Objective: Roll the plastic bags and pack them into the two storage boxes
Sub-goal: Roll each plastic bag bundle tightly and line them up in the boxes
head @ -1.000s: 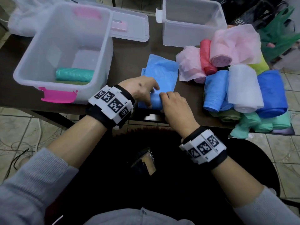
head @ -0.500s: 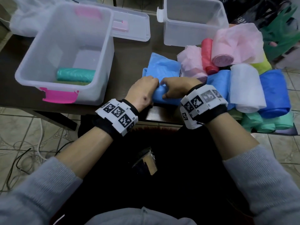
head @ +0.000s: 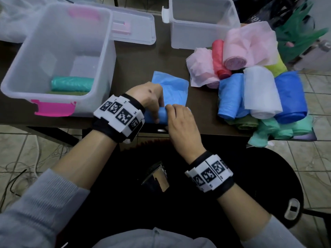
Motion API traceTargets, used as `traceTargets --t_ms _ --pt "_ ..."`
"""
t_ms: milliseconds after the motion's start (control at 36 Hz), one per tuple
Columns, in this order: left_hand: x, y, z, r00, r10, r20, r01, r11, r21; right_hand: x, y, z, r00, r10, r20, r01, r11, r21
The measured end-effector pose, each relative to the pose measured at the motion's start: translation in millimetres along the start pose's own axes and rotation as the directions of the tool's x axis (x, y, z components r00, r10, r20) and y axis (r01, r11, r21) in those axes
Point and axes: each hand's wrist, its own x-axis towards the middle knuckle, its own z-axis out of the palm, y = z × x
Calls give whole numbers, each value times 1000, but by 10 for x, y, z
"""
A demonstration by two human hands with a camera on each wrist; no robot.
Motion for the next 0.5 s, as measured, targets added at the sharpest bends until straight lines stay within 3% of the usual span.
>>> traceTargets --t_ms 139,222,278,361,500 --pt "-52 -81 11 1000 10 17 -9 998 -55 15 -12 -72 998 24 66 -26 999 41" --pt "-67 -108 21 996 16 -84 -23 996 -81 130 24 -172 987 -3 159 -6 998 58" --pt "-82 -99 42 984 35 -176 -51 995 -88 230 71 -256 959 -27 282 19 999 31" --pt "-94 -84 99 960 54 -275 -85 991 -99 408 143 -360 918 -6 397 -44 992 116" --pt "-67 -88 189 937 43 -346 -80 993 -92 727 262 -445 802 -6 598 -128 975 180"
